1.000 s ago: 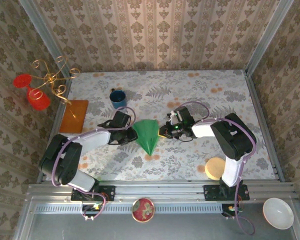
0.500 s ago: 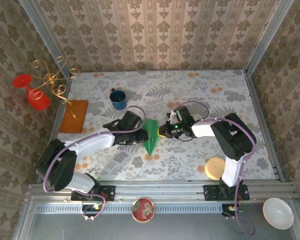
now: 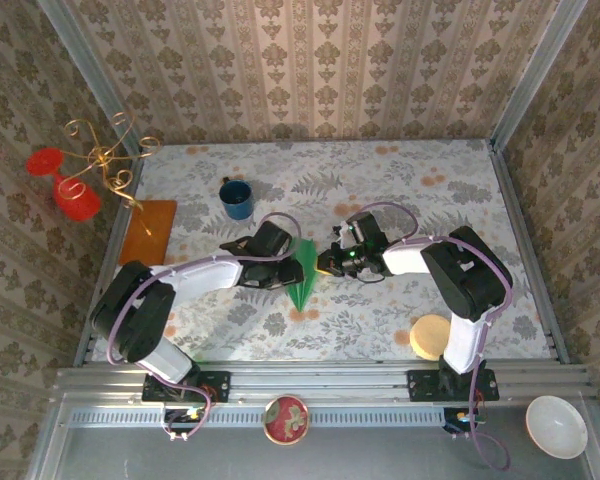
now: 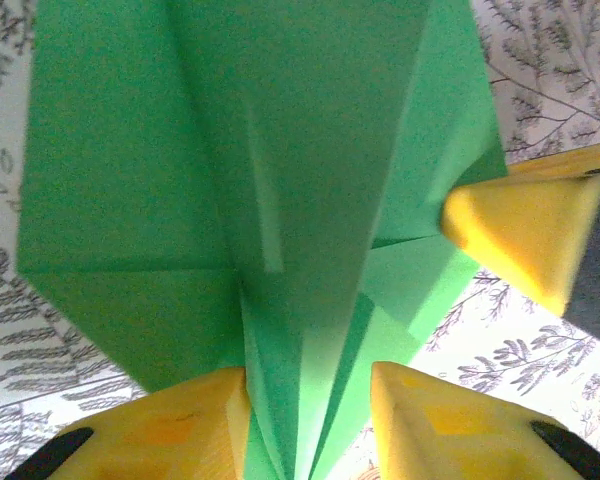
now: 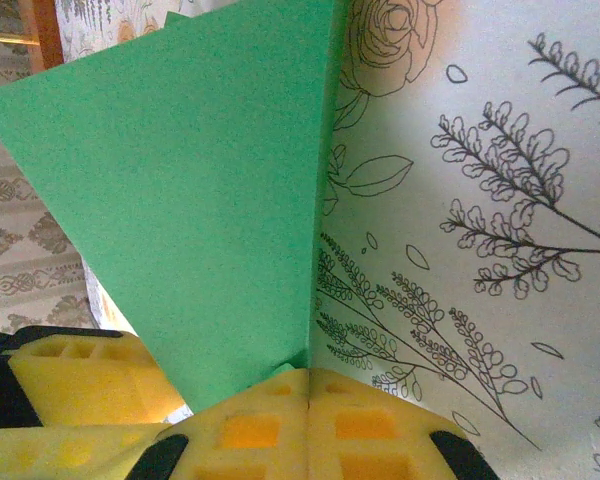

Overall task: Fold a paper plane with a square sheet of paper (pick it up from the middle)
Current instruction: Move the paper plane to the top-center of the table.

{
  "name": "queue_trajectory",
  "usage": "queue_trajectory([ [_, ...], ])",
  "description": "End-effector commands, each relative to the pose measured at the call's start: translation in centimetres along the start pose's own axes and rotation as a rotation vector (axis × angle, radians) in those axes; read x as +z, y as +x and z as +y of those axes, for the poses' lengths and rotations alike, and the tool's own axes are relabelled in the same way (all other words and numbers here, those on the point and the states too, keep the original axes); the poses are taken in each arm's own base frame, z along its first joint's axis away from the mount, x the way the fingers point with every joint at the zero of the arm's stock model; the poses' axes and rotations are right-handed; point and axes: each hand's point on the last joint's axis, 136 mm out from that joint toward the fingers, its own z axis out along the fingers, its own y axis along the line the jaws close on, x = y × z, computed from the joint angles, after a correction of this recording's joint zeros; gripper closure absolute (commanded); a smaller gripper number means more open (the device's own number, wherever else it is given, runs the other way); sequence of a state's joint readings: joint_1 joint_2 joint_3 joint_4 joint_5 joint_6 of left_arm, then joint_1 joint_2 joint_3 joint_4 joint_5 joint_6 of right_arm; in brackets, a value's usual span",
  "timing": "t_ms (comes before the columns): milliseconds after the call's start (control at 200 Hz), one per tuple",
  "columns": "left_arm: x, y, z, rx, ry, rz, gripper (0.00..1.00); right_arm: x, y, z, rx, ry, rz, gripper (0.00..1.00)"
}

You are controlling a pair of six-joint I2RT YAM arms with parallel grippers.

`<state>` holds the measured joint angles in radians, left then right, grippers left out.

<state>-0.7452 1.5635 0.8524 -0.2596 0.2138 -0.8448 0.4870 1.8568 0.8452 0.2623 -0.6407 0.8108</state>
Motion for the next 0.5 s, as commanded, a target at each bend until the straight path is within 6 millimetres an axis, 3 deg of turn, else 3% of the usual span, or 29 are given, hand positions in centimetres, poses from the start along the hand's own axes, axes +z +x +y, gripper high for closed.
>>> queue_trajectory([
  [0, 0.3, 0.1, -1.5, 0.018, 0.035, 0.016, 0.61, 0.1, 0.1, 0.7, -0.01, -0.017, 0.018, 0.98],
  [170, 0.9, 0.8, -1.8, 0.048, 0.016, 0.042, 0.55, 0.1, 0.1, 0.7, -0.009, -0.017, 0.018, 0.98],
  [495, 1.8, 1.0, -0.6, 0.064, -0.107, 0.054, 0.56, 0.1, 0.1, 0.7, -0.007, -0.017, 0.019, 0.99],
])
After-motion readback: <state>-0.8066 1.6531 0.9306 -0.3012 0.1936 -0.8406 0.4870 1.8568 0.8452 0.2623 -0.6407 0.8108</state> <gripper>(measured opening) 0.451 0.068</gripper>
